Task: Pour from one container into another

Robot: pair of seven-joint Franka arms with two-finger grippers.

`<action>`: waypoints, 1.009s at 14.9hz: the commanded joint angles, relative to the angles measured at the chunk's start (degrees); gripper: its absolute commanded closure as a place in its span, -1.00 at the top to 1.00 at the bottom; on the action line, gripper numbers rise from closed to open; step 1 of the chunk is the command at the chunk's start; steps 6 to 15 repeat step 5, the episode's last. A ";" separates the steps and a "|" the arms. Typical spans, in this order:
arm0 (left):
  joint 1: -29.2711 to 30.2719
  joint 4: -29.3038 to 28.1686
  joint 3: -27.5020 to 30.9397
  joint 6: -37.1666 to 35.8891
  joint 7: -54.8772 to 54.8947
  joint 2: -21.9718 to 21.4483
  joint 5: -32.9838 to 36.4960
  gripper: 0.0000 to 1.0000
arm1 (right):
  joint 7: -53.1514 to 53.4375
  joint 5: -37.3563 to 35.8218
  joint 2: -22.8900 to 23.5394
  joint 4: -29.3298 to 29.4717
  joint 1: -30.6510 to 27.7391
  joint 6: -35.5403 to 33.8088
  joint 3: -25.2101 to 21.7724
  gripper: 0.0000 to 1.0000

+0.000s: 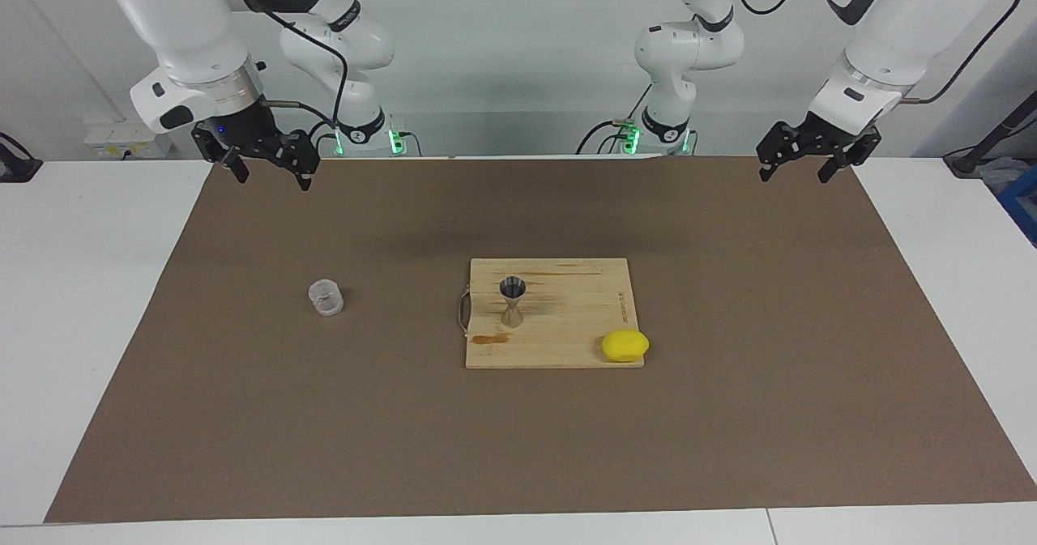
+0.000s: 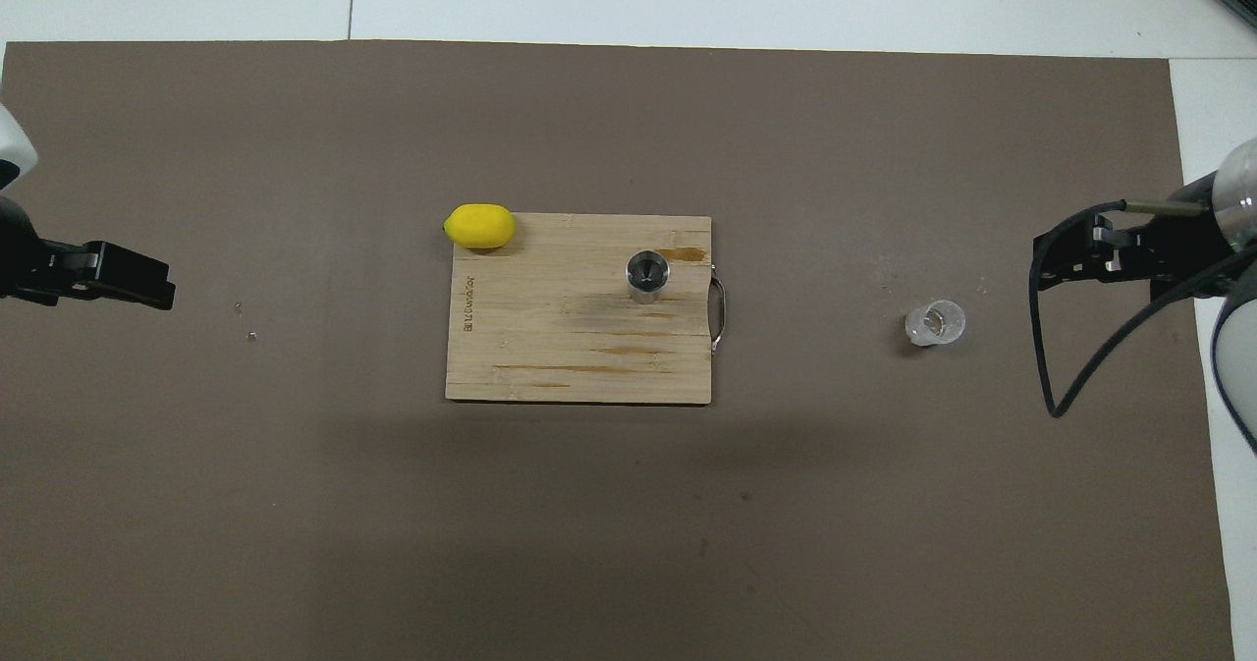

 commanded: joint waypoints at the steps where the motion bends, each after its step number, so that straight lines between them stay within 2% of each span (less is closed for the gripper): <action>1: 0.56 -1.27 -0.43 0.48 0.13 -1.41 0.59 1.00 | 0.75 -0.15 -1.39 -1.57 -0.57 -0.24 0.49 1.00; 15: 0.56 -1.27 -0.43 0.48 0.13 -1.41 0.50 1.00 | 0.83 0.19 -1.30 -1.57 -0.66 -0.06 0.40 1.00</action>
